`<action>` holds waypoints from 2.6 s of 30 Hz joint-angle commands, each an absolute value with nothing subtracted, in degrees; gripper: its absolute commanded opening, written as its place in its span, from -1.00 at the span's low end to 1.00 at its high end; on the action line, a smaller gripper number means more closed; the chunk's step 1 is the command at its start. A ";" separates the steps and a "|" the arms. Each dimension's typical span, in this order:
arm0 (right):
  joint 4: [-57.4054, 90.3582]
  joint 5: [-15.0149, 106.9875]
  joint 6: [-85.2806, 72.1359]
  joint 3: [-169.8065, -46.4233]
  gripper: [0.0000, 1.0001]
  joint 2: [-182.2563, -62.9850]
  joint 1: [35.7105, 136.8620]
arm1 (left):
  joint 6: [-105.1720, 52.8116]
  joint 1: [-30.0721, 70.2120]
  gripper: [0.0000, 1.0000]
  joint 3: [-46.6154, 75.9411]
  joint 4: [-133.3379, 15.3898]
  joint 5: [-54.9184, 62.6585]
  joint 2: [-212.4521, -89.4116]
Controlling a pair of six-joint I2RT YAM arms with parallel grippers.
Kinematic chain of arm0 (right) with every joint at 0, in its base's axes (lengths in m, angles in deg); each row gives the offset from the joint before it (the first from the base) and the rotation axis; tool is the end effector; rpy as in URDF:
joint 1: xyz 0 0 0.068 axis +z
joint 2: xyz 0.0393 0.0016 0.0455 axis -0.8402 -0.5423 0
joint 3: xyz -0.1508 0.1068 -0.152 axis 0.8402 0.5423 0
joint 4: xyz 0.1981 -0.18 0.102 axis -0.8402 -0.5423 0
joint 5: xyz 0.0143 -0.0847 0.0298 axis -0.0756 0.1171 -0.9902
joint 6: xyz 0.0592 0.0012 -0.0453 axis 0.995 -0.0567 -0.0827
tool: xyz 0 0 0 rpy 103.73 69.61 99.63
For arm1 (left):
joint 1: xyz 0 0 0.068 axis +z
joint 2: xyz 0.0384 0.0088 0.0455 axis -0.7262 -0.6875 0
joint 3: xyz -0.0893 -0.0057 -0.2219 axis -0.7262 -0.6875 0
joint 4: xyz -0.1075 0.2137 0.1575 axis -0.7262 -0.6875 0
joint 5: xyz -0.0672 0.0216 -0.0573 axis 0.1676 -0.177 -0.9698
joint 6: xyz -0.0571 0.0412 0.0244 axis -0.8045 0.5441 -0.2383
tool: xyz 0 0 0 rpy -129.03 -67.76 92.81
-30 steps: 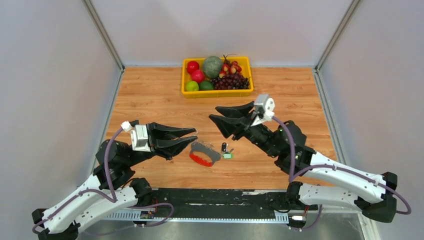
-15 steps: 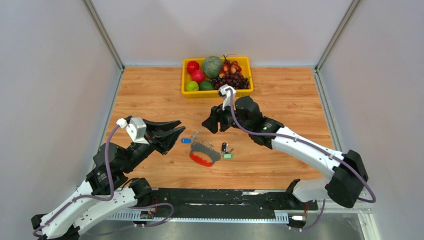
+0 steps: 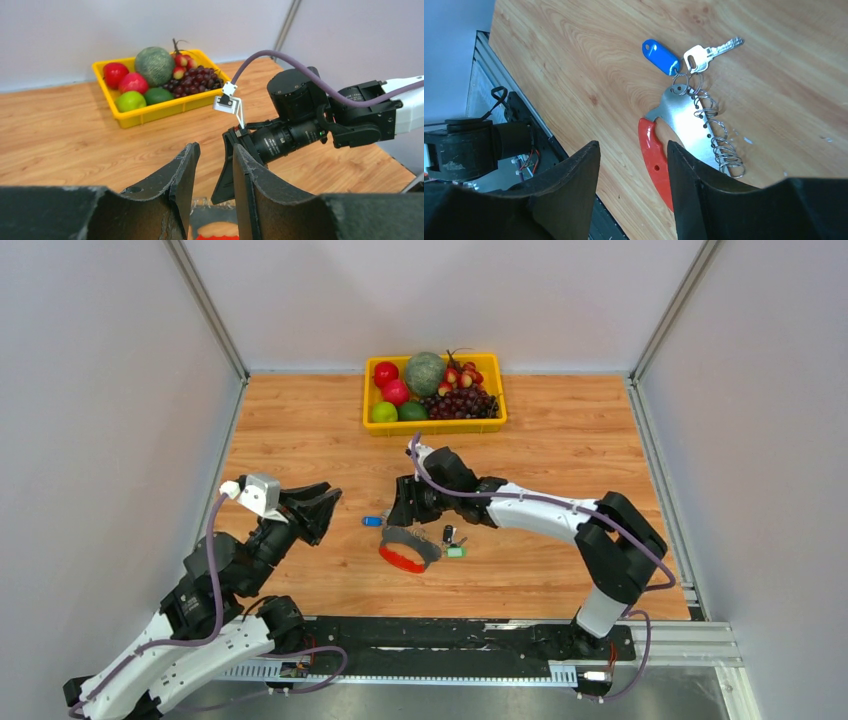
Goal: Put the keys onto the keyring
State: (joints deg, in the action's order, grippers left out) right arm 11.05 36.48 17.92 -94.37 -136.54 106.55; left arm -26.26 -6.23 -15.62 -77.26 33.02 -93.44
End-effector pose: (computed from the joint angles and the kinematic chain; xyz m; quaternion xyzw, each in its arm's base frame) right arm 0.2489 0.3186 0.1593 -0.2035 0.8719 0.3775 0.2365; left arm 0.1126 -0.1114 0.3670 0.0992 0.6533 -0.2944 0.6904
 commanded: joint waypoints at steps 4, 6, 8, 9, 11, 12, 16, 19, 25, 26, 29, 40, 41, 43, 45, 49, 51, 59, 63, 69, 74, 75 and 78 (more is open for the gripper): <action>20.89 37.99 30.38 -95.02 0.06 -143.01 108.40 | -27.92 -6.42 -0.16 -14.53 -82.88 38.24 -91.94; 21.62 37.81 32.17 -95.52 0.06 -144.99 108.48 | -27.39 -6.39 -0.14 -14.75 -83.15 38.61 -91.32; 22.41 37.89 33.77 -95.81 0.06 -146.37 108.66 | -27.13 -6.35 -0.13 -14.94 -83.40 39.12 -90.65; 22.82 37.89 34.62 -95.97 0.05 -147.07 108.68 | -27.11 -6.34 -0.13 -14.95 -83.49 39.18 -90.47; 23.67 37.89 36.14 -96.11 0.04 -148.31 108.75 | -27.15 -6.34 -0.13 -15.23 -83.38 39.11 -90.09; 23.97 38.16 36.85 -96.21 0.04 -148.85 108.78 | -27.16 -6.34 -0.12 -15.41 -83.35 38.98 -89.98; 25.19 39.45 39.56 -96.03 0.01 -150.49 108.87 | -27.18 -6.38 -0.11 -15.45 -83.39 38.38 -89.88; 26.12 39.63 41.38 -96.02 0.00 -151.54 108.91 | -27.09 -6.37 -0.11 -15.49 -83.49 38.12 -89.93; 27.08 40.86 44.14 -95.94 -0.02 -153.18 108.86 | -27.25 -6.34 -0.10 -15.63 -83.65 37.73 -89.51; 27.09 41.45 44.34 -95.94 -0.02 -153.25 108.91 | -27.26 -6.34 -0.10 -15.70 -83.66 37.67 -89.28; 27.09 43.50 44.94 -95.69 -0.04 -153.32 108.87 | -27.28 -6.35 -0.10 -15.82 -83.81 37.95 -88.83; 27.05 46.42 45.38 -97.23 -0.16 -155.50 108.84 | -27.17 -6.37 -0.09 -15.93 -84.05 37.91 -87.84; 26.93 46.42 45.30 -97.37 -0.18 -155.78 108.88 | -27.06 -6.36 -0.09 -15.93 -84.14 37.94 -87.70; 26.79 46.83 45.07 -97.67 -0.21 -156.23 108.92 | -26.96 -6.34 -0.09 -15.93 -84.25 38.17 -87.61; 26.61 47.14 44.74 -97.77 -0.25 -156.54 108.90 | -26.91 -6.30 -0.09 -15.93 -84.32 38.39 -87.38; 26.31 48.28 44.12 -97.79 -0.37 -156.99 108.89 | -26.91 -6.29 -0.08 -15.94 -84.37 38.46 -87.31; 26.15 48.96 43.58 -97.92 -0.41 -157.18 108.91 | -26.83 -6.31 -0.08 -15.95 -84.44 38.56 -87.34; 25.25 49.57 41.70 -99.29 -0.59 -158.63 109.25 | -26.82 -6.29 -0.08 -15.93 -84.62 38.70 -87.25; 25.27 49.92 40.73 -99.81 -0.78 -158.85 109.38 | -26.87 -6.30 -0.08 -16.02 -84.79 38.80 -87.09; 25.33 50.25 38.19 -100.57 -1.00 -158.50 109.37 | -26.74 -6.30 -0.08 -16.09 -84.89 39.17 -87.08; 27.83 49.17 35.57 -98.92 -1.00 -155.94 109.56 | -26.73 -6.32 -0.08 -16.14 -84.88 39.05 -87.07; 28.48 48.93 35.01 -98.23 -1.00 -154.91 109.56 | -26.66 -6.34 -0.08 -16.18 -84.85 38.95 -87.07; 29.42 47.61 32.76 -96.31 -1.00 -151.04 109.66 | -26.60 -6.29 -0.08 -16.13 -84.85 38.50 -87.05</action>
